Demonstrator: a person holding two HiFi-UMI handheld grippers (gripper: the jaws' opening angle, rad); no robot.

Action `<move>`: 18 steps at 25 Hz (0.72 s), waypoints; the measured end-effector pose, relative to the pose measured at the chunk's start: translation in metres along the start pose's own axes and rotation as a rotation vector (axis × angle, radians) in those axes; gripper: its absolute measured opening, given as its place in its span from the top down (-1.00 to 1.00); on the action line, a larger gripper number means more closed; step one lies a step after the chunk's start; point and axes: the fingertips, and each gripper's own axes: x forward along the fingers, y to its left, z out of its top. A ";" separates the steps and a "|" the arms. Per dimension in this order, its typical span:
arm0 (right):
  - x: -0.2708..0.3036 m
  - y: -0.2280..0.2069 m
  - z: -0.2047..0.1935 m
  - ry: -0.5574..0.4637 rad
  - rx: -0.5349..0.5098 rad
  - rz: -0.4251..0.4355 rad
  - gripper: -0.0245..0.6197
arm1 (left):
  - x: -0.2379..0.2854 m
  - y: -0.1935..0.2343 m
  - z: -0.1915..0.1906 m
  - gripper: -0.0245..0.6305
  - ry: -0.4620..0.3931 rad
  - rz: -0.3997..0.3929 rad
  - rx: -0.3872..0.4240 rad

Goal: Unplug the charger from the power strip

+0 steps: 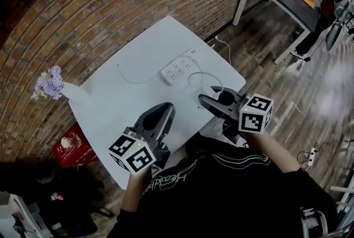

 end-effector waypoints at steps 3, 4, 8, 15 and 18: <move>0.000 0.001 -0.001 0.012 -0.007 -0.007 0.56 | 0.001 0.000 -0.001 0.86 -0.001 -0.008 -0.005; 0.000 0.000 -0.001 0.017 -0.012 -0.010 0.56 | 0.002 0.000 0.000 0.86 -0.002 -0.009 -0.006; 0.000 -0.001 0.002 0.016 -0.011 -0.016 0.56 | 0.003 0.001 0.002 0.86 -0.006 -0.013 -0.008; 0.001 0.002 0.005 0.013 -0.020 -0.005 0.56 | 0.004 -0.001 0.004 0.86 -0.009 -0.011 0.003; -0.002 0.003 0.005 0.001 -0.019 -0.001 0.56 | 0.004 -0.004 0.004 0.86 -0.006 -0.012 0.013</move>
